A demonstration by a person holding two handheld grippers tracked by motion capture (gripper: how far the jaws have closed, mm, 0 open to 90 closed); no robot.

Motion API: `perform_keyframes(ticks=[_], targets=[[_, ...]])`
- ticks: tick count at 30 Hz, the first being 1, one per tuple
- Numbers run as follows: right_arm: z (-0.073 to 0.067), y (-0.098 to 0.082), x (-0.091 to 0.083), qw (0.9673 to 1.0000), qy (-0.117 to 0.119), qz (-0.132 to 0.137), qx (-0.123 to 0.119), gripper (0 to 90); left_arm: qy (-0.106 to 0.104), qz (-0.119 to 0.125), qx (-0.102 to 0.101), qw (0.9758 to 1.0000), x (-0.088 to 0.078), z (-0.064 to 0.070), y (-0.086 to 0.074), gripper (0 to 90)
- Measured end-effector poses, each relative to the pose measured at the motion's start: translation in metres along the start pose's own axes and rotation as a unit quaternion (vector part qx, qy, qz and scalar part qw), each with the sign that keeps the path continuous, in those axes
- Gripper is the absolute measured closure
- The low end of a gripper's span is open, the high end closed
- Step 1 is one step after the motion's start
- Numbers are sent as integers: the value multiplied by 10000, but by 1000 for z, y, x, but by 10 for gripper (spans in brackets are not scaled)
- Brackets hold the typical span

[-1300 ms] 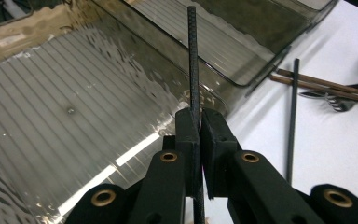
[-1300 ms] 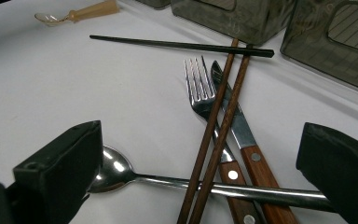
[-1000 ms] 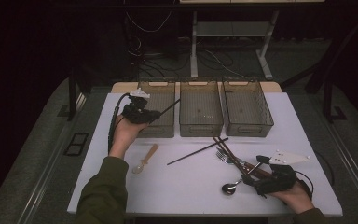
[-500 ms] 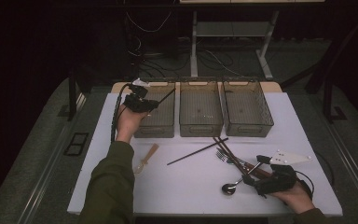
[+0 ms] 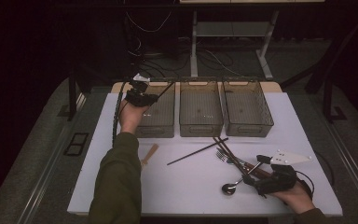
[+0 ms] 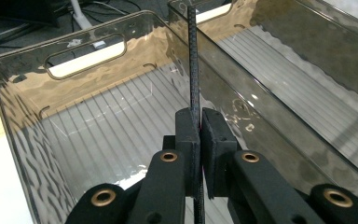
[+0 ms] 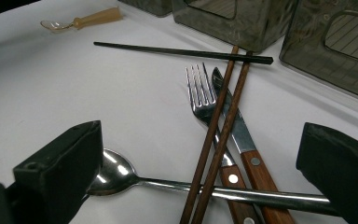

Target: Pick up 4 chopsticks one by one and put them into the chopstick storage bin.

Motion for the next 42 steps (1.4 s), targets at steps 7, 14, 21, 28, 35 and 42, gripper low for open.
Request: perform_keyframes(ticks=[7,14,21,28,35,42], targets=[[0,0,-1,10000,16,9,-12,8,83,-21,-66,9999,8,-5,-2,854],[0,1,-1,10000,17,23,-30,8,86,-159,-61,9998,15,-6,-8,854],[0,1,-2,10000,20,29,-24,9,164,-99,-116,9997,15,-8,-7,743],[0,1,-2,10000,15,34,-25,8,151,-35,-10,9999,4,-5,-3,654],[0,0,-2,10000,3,19,-34,8,-93,215,46,9997,-12,5,2,553],[0,0,-1,10000,-2,23,-28,8,-367,372,303,9982,-25,24,7,468]])
Point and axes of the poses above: each handheld gripper's, and its own axes: x roughly forward along the jaws, y roughly out of its top, z roughly to its right, the point moved 6 cm from there along x, roughly forward along the jaws, and after that the axes turned 5 degrees about x, right-handed, at the moved point
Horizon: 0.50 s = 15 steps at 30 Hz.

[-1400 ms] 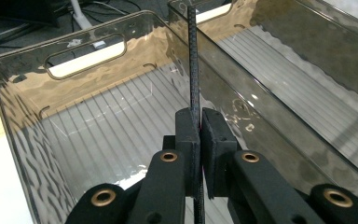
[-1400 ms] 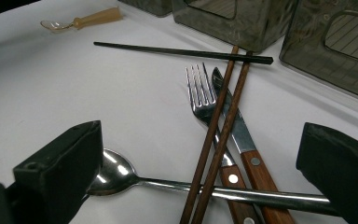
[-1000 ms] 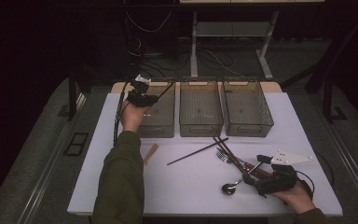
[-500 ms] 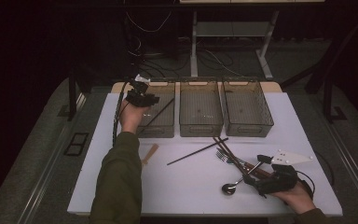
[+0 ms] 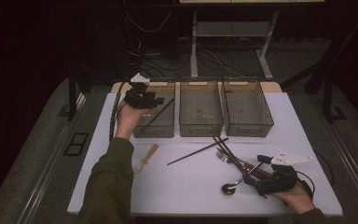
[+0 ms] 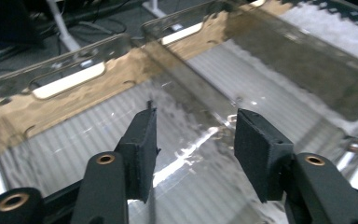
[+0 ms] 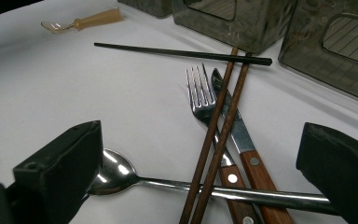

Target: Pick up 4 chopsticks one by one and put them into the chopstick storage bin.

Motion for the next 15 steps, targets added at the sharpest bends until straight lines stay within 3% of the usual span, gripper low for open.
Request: perform_keyframes(ticks=[9,15], targets=[[0,0,0,10000,-8,3,-2,9,-351,3,285,9990,-5,30,-1,361],[0,0,-1,10000,3,10,23,8,-545,153,331,9978,-11,49,-3,298]])
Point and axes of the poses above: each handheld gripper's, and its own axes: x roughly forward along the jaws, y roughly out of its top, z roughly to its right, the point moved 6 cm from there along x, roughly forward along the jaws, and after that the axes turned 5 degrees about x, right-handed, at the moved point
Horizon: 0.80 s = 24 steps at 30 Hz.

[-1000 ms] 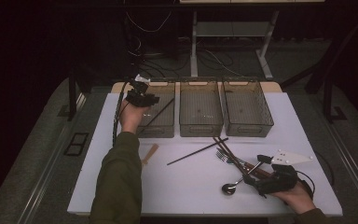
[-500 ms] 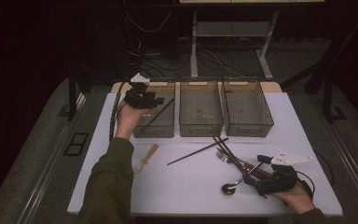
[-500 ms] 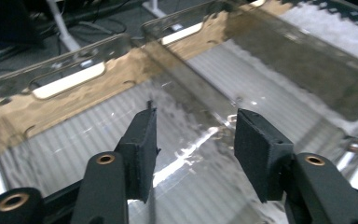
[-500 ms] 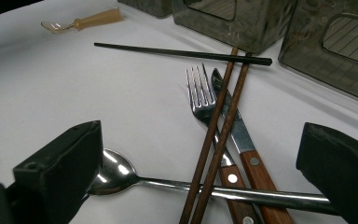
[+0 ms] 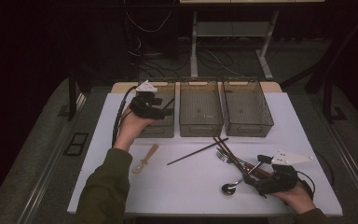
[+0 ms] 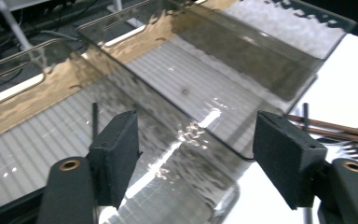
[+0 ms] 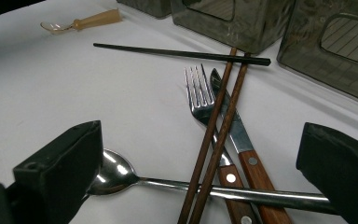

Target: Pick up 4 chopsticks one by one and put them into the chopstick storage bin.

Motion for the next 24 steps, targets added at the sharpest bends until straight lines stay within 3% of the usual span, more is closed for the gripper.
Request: perform_keyframes(ticks=[9,17,24], targets=[[-1,0,1,10000,18,-23,-14,9,-191,98,175,9996,3,30,-7,192],[0,-1,1,10000,-3,-31,18,8,-423,215,255,9985,9,59,-9,153],[1,-1,1,10000,-14,-32,10,8,-571,98,391,9976,23,79,-24,152]])
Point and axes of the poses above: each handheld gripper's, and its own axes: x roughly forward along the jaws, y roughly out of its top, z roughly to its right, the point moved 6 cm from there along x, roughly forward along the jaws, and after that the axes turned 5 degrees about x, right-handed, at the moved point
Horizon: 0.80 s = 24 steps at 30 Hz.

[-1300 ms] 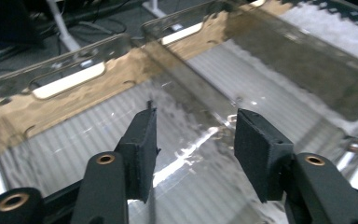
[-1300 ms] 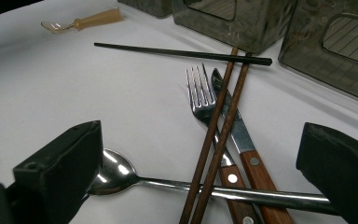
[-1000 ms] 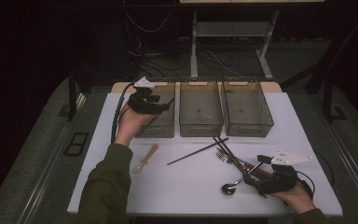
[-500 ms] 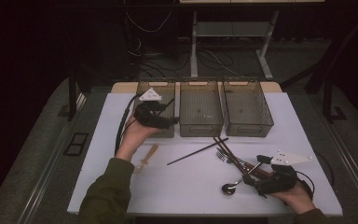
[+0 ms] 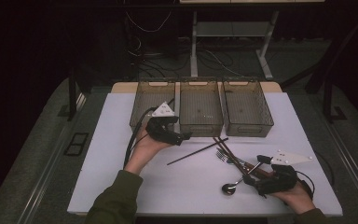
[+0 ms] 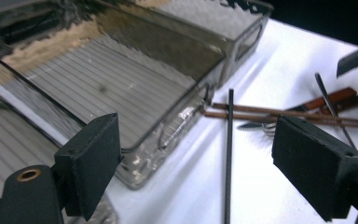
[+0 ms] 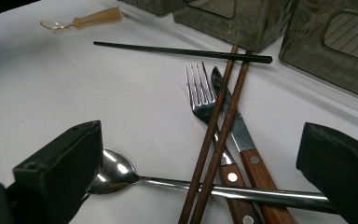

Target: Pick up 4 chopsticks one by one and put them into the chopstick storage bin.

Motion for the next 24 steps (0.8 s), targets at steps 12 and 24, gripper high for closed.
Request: perform_keyframes(ticks=[12,24], targets=[[-1,-1,0,10000,5,-16,-37,9,-244,-174,156,9994,22,25,-16,231],[1,0,-1,10000,-22,7,-24,8,-362,-432,320,9979,45,38,-29,577]])
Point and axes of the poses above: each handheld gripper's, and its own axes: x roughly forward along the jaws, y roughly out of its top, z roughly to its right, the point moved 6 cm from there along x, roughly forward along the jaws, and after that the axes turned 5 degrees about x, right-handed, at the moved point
